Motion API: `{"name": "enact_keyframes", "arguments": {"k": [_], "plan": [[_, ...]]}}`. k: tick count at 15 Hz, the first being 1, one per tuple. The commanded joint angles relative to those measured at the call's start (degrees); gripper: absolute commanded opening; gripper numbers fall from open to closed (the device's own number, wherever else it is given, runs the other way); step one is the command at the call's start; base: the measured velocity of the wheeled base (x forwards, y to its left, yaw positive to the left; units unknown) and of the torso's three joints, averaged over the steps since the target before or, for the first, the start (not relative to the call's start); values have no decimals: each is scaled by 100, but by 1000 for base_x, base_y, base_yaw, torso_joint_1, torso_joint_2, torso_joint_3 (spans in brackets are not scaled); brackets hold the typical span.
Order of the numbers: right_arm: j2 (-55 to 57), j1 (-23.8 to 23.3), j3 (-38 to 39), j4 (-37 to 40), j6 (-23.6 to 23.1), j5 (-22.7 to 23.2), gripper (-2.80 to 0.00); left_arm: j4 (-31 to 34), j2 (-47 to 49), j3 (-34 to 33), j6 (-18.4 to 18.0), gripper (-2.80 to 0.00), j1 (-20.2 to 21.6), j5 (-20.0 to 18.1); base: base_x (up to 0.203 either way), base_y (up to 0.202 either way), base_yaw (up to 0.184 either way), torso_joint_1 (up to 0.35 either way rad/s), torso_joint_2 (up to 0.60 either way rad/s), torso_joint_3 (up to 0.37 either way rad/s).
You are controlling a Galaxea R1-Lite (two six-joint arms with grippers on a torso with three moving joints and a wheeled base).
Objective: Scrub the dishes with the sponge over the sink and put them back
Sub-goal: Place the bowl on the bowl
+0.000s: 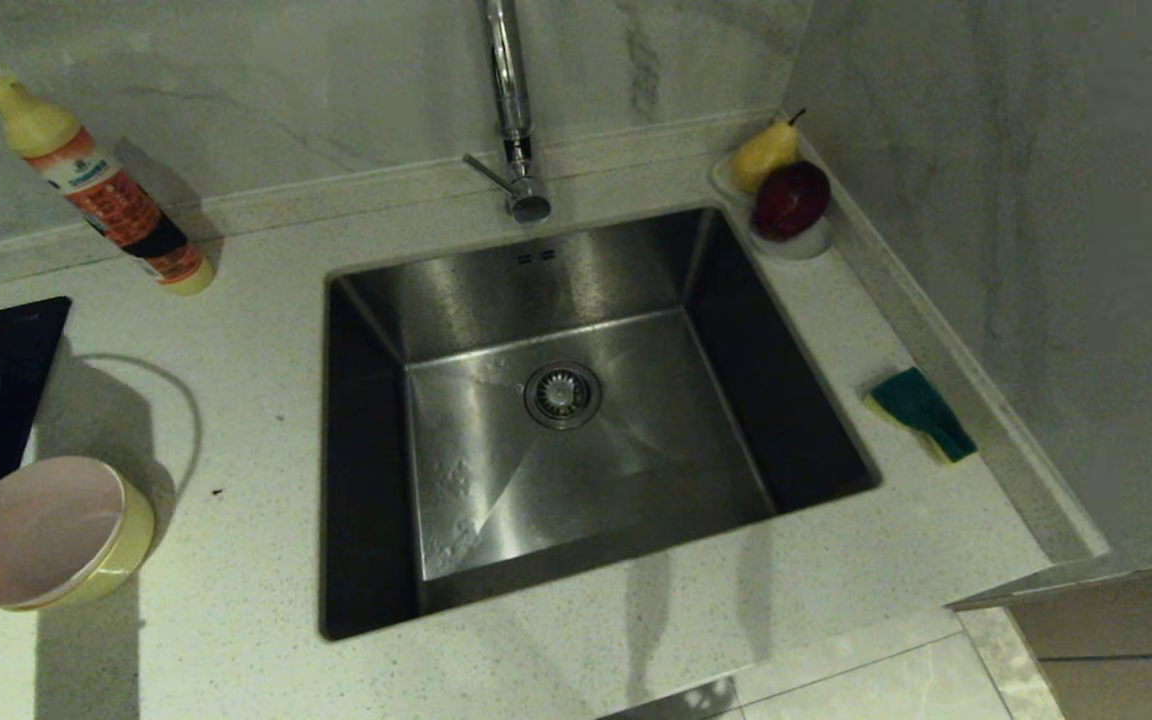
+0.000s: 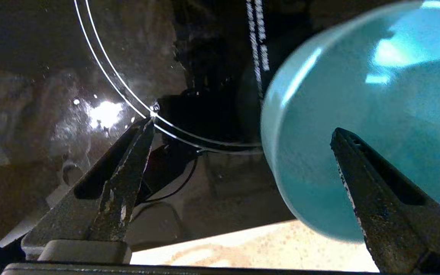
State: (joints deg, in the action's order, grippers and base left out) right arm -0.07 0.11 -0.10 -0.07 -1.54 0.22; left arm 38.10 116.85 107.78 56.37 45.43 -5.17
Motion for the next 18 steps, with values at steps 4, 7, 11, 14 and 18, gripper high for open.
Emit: {"name": "enact_keyframes", "arguments": {"k": [4, 7, 11, 14, 18], "plan": [[-1, 3, 1, -1, -5, 4, -280, 169, 72, 1, 32, 0, 1, -19, 0, 0, 0, 0, 0, 0], [-1, -2, 1, -1, -5, 4, -280, 266, 171, 0, 32, 0, 1, -17, 0, 0, 0, 0, 0, 0], [-1, 7, 1, -1, -5, 4, -280, 286, 217, 6, 32, 0, 1, -10, 0, 0, 0, 0, 0, 0], [-1, 2, 1, -1, -5, 4, -280, 295, 215, 6, 23, 0, 1, -10, 0, 0, 0, 0, 0, 0], [-1, -2, 1, -1, -5, 4, -280, 348, 233, -2, 23, -280, 1, -10, 0, 0, 0, 0, 0, 0]]}}
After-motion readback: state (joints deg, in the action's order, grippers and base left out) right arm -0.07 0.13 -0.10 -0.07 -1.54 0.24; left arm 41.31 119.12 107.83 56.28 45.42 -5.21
